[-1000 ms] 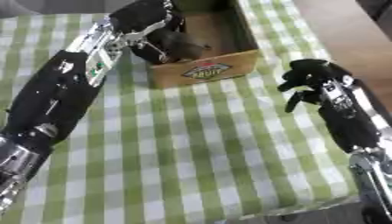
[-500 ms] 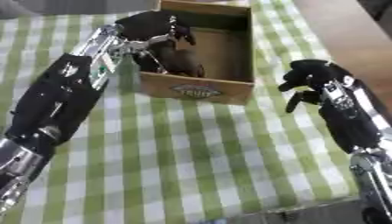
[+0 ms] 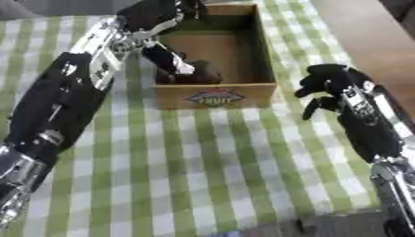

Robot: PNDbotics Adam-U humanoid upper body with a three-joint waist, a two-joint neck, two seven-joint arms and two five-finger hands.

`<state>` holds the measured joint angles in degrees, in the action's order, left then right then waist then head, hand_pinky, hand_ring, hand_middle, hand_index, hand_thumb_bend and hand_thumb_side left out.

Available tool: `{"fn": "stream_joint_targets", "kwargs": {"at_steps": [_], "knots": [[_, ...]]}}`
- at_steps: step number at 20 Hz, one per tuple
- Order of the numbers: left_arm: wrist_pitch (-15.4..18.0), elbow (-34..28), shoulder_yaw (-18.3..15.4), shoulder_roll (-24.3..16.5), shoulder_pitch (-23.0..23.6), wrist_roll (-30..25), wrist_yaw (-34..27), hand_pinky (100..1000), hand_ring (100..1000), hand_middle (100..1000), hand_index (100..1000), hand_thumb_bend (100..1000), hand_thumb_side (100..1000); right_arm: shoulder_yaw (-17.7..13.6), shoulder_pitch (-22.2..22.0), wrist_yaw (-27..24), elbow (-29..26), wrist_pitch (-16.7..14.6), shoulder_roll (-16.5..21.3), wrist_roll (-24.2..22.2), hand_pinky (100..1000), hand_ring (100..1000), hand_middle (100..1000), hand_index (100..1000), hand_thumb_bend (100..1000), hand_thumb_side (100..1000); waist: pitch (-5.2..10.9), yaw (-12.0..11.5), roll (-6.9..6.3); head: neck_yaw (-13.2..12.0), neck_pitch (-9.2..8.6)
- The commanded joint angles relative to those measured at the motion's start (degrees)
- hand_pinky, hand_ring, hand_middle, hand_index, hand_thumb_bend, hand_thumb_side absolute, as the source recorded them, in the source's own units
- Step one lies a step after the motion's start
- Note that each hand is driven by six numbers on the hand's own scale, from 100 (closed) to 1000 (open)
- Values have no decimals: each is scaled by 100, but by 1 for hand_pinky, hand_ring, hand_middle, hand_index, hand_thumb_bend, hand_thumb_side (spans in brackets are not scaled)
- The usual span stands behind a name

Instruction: Pick up objects on the table and place them in the box.

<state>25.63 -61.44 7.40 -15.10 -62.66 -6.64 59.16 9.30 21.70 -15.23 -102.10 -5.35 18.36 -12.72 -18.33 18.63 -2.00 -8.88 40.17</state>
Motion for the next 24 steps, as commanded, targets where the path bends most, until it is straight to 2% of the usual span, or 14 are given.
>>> {"fn": "stream_joint_targets", "kwargs": {"at_steps": [1,6,7,8,12,16,18,21,24], "knots": [[-207,-478,-163,-43,-128,320,-321,740,693,707,772,541,488,-27,54,-16,-36,-22,51,-21,410,646,624,766,100,733,108,-32,49,33,-42],[-626,-972,-361,-228,25,784,-785,706,652,665,745,425,442,-66,35,-12,-24,-35,65,6,411,647,624,765,100,732,115,-177,74,106,-55],[-717,-1024,-394,-272,65,868,-878,706,652,665,745,425,442,-73,30,-14,-23,-38,67,12,411,647,624,765,100,732,118,-200,77,120,-60],[-810,-1039,-441,-335,124,943,-973,682,627,639,727,353,458,-84,19,-12,-21,-40,73,20,411,647,623,765,100,731,121,-249,87,147,-74],[-1193,-950,-969,-667,444,1292,-1358,655,607,618,713,274,491,-150,-51,-1,-10,-57,108,79,411,647,623,765,100,731,158,-518,137,251,-93],[-1566,-946,-1536,-942,715,1212,-1731,634,586,598,699,216,520,-196,-120,-10,-15,-75,135,119,412,648,623,765,100,729,215,-743,190,304,-98],[-1753,-1046,-1713,-1016,884,1093,-1918,617,572,582,684,181,536,-225,-162,-19,-15,-84,149,148,412,648,623,764,100,728,244,-866,224,311,-77],[-2041,-1330,-1806,-1065,1150,924,-2206,609,566,577,680,158,540,-254,-207,-31,-19,-96,158,182,412,648,623,764,100,727,277,-990,260,317,-48],[-2321,-1726,-1755,-1081,1428,759,-2488,608,566,577,677,136,549,-271,-240,-37,-15,-102,156,205,411,648,623,764,100,729,298,-1100,286,327,-28]]}}
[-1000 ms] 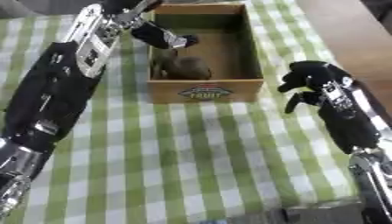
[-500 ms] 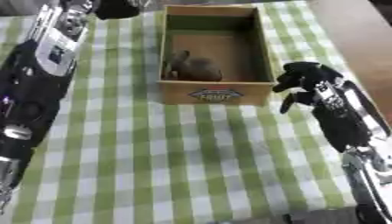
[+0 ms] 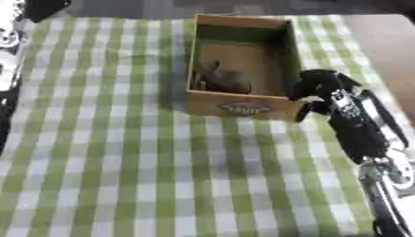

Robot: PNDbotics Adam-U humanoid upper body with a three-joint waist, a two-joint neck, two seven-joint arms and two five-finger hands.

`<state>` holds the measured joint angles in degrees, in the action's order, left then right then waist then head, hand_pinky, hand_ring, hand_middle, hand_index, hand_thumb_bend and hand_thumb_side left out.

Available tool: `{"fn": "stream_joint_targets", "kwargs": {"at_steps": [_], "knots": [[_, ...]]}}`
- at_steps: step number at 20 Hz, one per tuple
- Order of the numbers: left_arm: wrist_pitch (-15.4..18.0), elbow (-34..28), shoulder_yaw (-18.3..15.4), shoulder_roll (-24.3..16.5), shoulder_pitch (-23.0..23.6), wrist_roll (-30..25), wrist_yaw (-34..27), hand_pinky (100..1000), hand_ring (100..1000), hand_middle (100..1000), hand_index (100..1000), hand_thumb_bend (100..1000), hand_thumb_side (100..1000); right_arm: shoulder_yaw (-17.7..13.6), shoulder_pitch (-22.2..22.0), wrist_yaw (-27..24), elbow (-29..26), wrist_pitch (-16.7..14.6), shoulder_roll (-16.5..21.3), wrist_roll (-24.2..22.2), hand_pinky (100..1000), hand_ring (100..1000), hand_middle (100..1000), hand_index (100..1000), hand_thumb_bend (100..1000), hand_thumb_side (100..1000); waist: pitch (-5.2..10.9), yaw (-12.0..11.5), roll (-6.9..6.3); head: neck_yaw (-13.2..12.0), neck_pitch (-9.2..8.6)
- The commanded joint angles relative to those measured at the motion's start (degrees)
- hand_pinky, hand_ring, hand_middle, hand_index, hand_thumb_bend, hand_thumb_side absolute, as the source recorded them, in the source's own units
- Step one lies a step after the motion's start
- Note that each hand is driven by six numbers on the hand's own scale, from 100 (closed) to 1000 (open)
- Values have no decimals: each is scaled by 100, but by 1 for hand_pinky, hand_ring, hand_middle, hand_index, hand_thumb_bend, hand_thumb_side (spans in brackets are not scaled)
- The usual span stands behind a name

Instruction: Pick up objects on the table and place them in the box.

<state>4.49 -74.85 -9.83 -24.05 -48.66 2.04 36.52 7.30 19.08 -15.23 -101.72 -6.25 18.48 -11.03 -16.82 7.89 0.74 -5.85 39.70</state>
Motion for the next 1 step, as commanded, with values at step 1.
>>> {"fn": "stream_joint_targets", "kwargs": {"at_steps": [1], "knots": [[-285,-523,-11,-184,133,-155,-314,607,565,576,676,134,549,-79,8,-38,-49,-13,140,45,411,648,623,764,100,729,157,-57,21,35,26]]}}
